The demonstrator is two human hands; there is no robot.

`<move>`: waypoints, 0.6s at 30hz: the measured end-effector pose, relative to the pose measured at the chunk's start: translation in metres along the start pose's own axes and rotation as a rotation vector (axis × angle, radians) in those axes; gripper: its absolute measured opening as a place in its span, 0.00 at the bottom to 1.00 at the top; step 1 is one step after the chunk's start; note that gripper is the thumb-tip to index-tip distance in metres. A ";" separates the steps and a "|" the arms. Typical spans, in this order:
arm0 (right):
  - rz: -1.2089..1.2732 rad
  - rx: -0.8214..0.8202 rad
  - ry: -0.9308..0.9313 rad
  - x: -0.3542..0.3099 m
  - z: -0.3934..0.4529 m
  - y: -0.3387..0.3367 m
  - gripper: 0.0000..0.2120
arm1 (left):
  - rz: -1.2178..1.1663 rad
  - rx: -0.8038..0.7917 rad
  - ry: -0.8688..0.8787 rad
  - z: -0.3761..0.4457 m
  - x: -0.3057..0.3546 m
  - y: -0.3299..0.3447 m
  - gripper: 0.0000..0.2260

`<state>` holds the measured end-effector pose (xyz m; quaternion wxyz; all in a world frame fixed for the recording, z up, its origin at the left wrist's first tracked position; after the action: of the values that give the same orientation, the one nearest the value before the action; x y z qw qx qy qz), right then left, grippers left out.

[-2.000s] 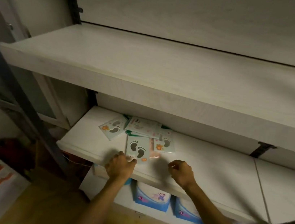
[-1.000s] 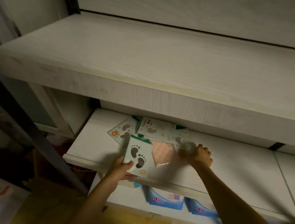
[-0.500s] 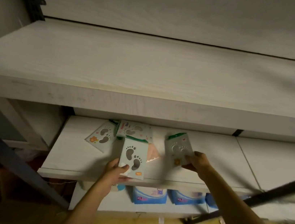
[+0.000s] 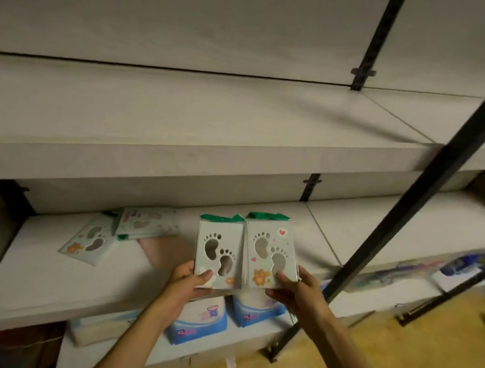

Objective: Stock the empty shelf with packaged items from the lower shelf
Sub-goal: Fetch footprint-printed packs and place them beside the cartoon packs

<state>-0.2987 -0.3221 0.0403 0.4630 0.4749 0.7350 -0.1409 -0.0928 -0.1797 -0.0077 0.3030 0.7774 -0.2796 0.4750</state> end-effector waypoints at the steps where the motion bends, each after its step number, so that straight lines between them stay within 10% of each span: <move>1: -0.008 -0.005 -0.021 -0.004 -0.009 -0.012 0.16 | -0.001 -0.015 -0.002 -0.004 0.000 0.015 0.10; 18: -0.015 0.040 -0.307 -0.124 -0.136 -0.298 0.15 | 0.157 -0.232 0.311 -0.094 0.037 0.365 0.12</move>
<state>-0.6054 -0.4564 0.1447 0.5594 0.4516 0.6560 -0.2300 -0.3953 -0.3565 0.1353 0.3919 0.6306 -0.3420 0.5760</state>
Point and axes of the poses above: each hand's wrist, its own z-axis towards the middle knuckle, its own y-axis out of the palm, x = y × z, the point moved 10 cm from there along z, towards the middle knuckle, and after that the axes turned 5 degrees about y, right-handed, at the moved point
